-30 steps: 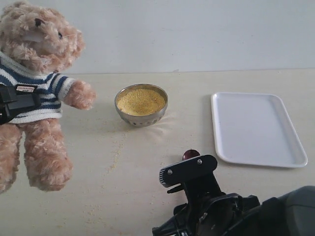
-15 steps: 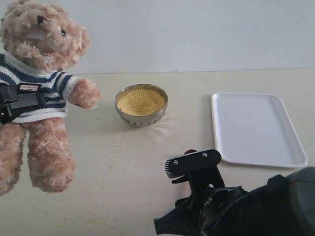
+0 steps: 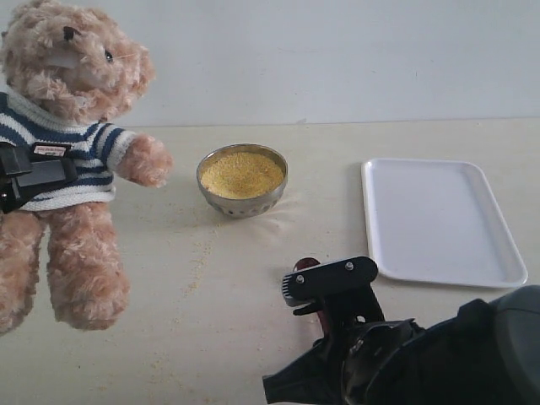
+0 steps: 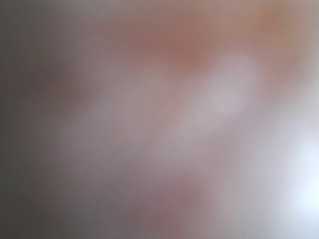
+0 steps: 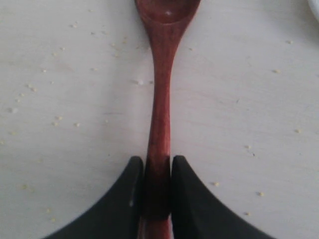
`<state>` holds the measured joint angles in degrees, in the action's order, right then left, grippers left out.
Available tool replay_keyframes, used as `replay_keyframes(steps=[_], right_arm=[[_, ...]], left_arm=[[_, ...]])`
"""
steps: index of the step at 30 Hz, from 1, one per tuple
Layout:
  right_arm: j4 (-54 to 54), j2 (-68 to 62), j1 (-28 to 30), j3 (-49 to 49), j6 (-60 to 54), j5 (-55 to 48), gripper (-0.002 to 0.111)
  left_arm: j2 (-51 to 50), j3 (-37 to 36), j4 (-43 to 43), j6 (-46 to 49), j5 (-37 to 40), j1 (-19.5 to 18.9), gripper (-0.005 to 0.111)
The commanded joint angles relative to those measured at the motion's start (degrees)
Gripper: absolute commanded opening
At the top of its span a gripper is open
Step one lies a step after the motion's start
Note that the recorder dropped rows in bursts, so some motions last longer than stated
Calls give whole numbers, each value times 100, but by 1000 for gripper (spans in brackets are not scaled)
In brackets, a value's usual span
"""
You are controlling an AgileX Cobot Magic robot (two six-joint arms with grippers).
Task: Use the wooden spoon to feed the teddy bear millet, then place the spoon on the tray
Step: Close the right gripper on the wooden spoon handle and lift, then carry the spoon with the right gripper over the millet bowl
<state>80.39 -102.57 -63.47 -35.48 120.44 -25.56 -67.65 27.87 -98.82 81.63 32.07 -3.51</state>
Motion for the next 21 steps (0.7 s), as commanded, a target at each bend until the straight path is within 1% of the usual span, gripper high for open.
replay_keyframes(steps=[1,5,8,10,16,18,21], right_arm=[[-4,141,29,0,-155,-77,0],[-4,574,29,0,-508,-142,0],[-103,1105,29,0,-831,-439,0],[-332,1476,29,0,-1252,-639,0],[-1154,2418,29,0,-3146,-717,0],[-1501,2726,29,0,-4007,-752,0],[-1952,3149,29,-14,-5090,-1093,0]], left_arm=[[18,14,-113,42,132,11,5],[18,14,-113,42,121,11,5],[18,14,-113,42,121,11,5],[18,14,-113,42,121,11,5],[18,14,-113,42,121,11,5],[18,14,-113,42,110,11,5],[18,14,-113,42,87,11,5]])
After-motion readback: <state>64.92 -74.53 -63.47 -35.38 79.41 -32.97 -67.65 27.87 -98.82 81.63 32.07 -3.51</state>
